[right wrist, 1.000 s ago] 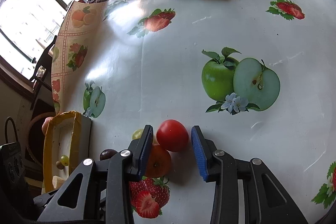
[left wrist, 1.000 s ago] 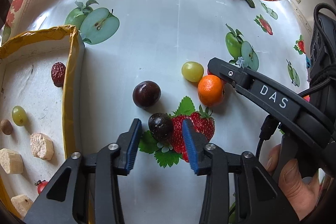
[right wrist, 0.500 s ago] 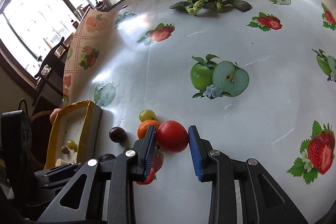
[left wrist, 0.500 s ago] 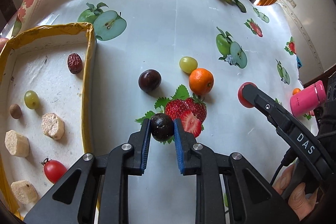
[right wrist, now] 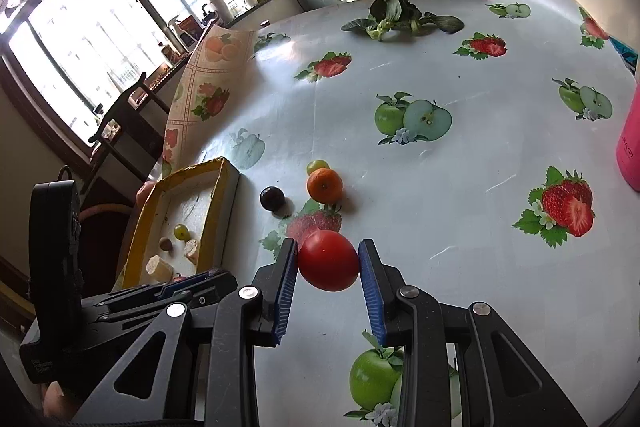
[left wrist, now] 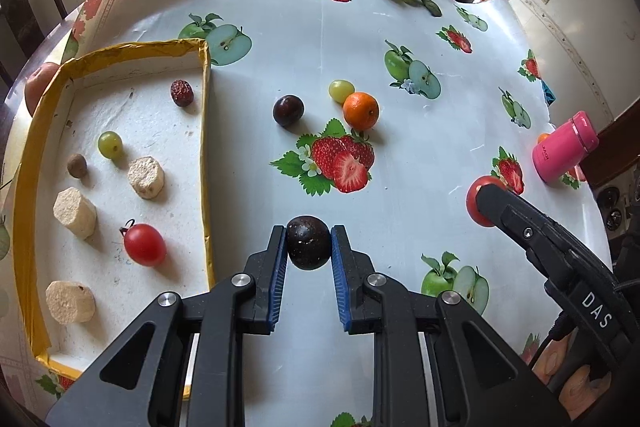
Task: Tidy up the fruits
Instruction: 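Carry the plum and tomato over the tray with both tools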
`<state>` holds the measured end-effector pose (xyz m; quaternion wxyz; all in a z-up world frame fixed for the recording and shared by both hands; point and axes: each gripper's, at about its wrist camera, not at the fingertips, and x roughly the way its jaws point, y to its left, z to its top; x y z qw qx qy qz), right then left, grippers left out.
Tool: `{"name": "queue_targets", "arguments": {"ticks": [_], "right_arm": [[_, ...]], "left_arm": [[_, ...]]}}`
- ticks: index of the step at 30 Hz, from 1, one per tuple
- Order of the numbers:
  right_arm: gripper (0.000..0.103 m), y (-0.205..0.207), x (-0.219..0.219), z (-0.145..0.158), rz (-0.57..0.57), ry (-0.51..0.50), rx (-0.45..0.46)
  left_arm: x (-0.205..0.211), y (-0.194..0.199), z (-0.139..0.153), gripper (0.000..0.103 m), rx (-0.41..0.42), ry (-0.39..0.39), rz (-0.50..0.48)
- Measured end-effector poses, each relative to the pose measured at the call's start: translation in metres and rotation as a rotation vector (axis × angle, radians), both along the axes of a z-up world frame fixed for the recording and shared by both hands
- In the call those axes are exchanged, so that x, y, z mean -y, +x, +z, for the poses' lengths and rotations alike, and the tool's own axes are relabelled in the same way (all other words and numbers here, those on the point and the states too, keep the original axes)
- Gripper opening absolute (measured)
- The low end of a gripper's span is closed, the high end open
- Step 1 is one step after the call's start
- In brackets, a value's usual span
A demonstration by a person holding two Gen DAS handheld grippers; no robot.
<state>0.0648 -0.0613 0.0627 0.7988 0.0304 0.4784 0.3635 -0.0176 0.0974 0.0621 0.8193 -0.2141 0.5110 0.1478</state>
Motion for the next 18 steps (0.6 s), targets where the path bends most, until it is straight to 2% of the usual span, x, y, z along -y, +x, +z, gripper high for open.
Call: {"name": "queue_targets", "arguments": {"ticks": [11,18], "right_arm": [[0.032,-0.047,-0.014,0.022,0.101,-0.003,0.044],[0.032,-0.071,-0.031,0.024,0.170,-0.006,0.048]], "left_arm": [[-0.014,-0.047,0.016,0.019,0.025,0.031,0.046],[-0.027,-0.072,0.018,0.019,0.021,0.046,0.085]]}}
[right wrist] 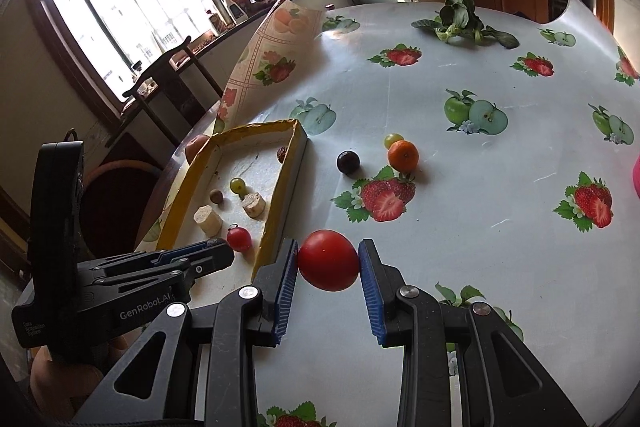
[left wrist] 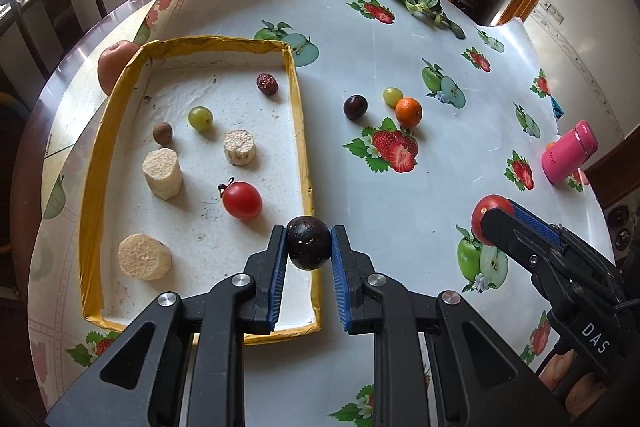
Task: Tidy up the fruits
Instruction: 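Carry the plum and tomato over the tray with both tools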
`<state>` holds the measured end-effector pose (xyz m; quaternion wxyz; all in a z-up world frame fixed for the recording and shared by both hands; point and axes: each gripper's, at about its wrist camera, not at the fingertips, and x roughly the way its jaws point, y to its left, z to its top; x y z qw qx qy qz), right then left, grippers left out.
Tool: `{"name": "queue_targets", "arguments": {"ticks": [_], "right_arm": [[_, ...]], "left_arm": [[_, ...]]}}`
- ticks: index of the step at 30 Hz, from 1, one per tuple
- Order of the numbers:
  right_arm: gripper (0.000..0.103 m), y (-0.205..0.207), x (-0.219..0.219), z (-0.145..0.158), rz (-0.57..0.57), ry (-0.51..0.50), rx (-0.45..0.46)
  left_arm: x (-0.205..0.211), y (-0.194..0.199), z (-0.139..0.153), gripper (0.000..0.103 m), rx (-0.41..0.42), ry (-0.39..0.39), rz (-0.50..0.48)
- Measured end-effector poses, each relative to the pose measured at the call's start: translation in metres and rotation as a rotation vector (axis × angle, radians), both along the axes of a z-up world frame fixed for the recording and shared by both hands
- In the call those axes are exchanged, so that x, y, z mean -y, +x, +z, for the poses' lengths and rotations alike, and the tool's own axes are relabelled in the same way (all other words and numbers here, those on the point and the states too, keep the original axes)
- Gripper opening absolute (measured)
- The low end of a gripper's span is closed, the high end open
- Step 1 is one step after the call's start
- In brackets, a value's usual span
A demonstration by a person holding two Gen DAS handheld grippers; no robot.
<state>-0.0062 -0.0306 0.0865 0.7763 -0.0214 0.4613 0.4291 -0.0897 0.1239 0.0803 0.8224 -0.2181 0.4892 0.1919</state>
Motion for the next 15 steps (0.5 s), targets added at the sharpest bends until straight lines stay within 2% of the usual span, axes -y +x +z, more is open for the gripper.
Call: {"name": "queue_targets", "arguments": {"ticks": [15], "right_arm": [[0.032,-0.049,-0.039,-0.006,0.152,-0.020,-0.011]], "left_arm": [[-0.021,-0.038,-0.015,0.019,-0.049,0.005,0.058]]}}
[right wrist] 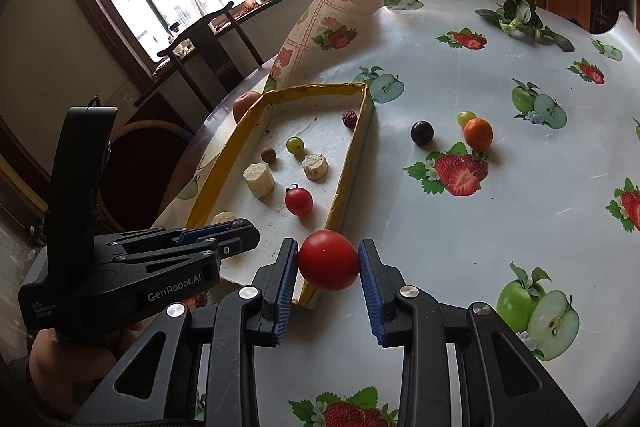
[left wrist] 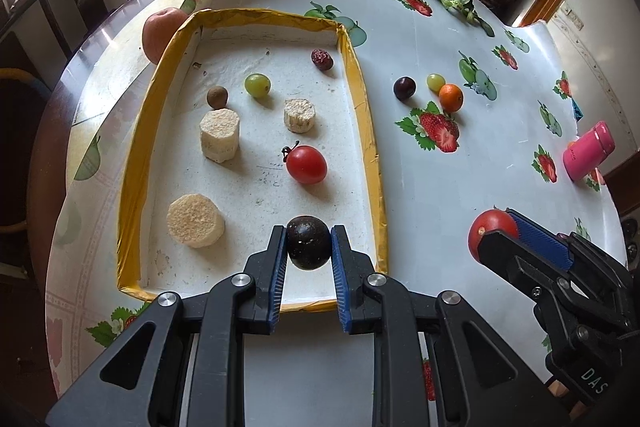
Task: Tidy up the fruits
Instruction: 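Carry the plum and tomato over the tray with both tools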
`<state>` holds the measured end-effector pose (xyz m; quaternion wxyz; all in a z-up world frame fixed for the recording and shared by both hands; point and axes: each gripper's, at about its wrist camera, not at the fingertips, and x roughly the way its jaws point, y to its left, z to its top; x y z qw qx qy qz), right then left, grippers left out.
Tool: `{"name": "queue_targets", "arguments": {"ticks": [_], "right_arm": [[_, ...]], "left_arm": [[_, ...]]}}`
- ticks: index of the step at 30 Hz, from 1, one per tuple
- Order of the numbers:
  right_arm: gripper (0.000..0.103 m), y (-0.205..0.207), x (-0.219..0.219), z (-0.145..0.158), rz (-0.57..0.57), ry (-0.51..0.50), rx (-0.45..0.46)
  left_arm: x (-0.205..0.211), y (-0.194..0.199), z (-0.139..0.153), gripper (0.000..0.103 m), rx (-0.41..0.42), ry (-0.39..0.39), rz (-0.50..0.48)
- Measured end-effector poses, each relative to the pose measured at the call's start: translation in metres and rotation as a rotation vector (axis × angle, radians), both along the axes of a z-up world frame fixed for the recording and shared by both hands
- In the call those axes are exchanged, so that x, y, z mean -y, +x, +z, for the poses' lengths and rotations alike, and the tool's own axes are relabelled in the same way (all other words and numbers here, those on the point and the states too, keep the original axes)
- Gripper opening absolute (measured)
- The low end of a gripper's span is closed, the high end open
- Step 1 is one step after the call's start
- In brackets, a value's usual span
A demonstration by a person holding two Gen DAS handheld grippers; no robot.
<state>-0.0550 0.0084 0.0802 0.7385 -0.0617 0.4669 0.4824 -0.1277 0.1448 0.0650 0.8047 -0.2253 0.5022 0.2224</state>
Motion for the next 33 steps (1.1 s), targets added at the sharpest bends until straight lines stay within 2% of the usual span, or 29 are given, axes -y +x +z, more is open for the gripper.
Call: {"name": "queue_targets", "arguments": {"ticks": [20,33], "right_arm": [[0.032,-0.009,-0.026,-0.015,0.042,-0.026,-0.025],[0.032,0.022,-0.098,-0.031,0.066,-0.052,-0.004]], "left_arm": [[-0.017,-0.008,-0.023,0.019,-0.033,-0.047,0.023],[-0.026,0.003,-0.041,0.019,-0.047,-0.101,0.028]]}}
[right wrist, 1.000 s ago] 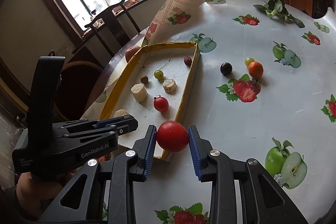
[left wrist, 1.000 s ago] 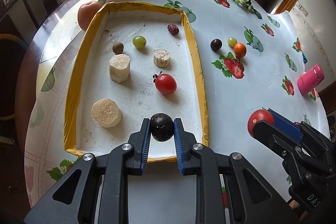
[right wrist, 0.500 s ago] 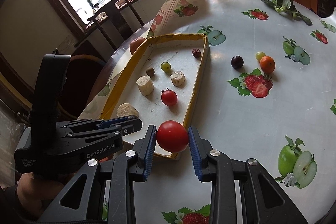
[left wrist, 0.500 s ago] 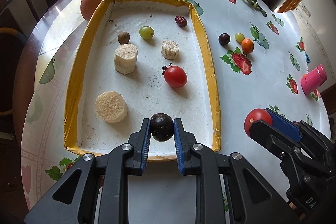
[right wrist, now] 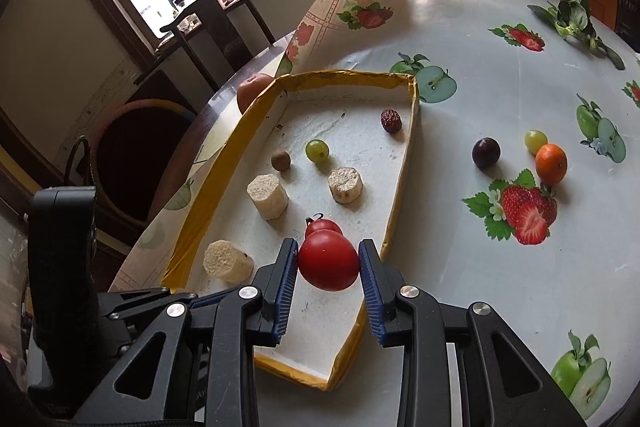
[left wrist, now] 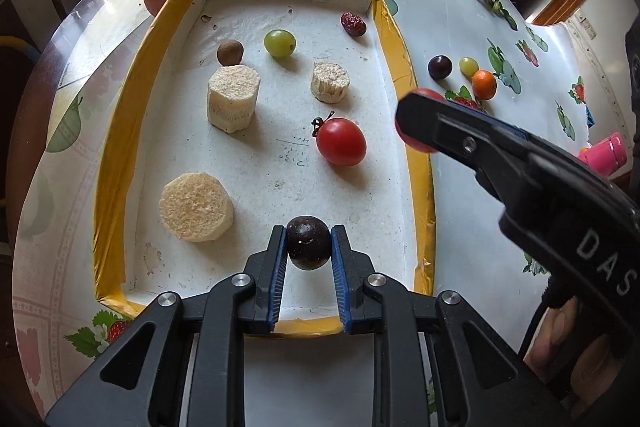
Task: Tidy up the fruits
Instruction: 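Carry the plum and tomato over the tray with both tools, then lower the plum and tomato into the tray and open both tools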
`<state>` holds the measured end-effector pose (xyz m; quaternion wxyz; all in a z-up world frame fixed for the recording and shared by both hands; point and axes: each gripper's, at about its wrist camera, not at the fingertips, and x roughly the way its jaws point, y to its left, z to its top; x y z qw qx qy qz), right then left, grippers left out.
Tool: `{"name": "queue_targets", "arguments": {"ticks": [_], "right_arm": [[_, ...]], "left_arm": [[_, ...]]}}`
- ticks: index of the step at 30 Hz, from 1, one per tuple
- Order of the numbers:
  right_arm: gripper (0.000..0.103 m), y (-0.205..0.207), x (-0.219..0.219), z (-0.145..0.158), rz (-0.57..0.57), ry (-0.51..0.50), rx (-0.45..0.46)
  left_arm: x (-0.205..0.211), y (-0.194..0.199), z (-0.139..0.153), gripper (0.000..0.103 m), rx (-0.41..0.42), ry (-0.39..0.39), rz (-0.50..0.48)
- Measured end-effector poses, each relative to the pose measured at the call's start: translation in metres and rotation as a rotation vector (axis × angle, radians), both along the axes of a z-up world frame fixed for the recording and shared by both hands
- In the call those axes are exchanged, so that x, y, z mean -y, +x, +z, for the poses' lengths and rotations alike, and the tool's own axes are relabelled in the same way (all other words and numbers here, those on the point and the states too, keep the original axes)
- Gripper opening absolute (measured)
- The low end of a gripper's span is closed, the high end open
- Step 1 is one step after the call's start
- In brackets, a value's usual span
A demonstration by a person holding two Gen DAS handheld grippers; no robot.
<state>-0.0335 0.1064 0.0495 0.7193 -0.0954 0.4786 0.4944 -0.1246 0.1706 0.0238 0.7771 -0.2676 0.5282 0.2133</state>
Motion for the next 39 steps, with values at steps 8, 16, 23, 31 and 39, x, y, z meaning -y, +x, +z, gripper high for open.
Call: {"name": "queue_targets", "arguments": {"ticks": [8,16,23,31,39], "right_arm": [[0.032,0.017,-0.043,-0.022,0.031,-0.065,0.017],[0.032,0.021,-0.054,-0.041,0.057,-0.106,0.018],[0.033,0.020,-0.055,-0.044,0.060,-0.111,0.030],[0.043,0.022,-0.038,-0.029,0.034,-0.067,0.014],[0.046,0.028,-0.014,-0.011,-0.006,-0.024,0.009]], "left_arm": [[-0.010,0.009,-0.012,0.019,-0.013,-0.026,0.016],[-0.012,0.012,-0.017,0.019,-0.023,-0.022,0.014],[-0.011,0.015,-0.017,0.026,-0.046,-0.008,0.027],[-0.010,0.011,-0.007,0.053,-0.041,0.020,0.048],[-0.002,0.008,0.001,0.053,-0.038,0.037,0.042]]}}
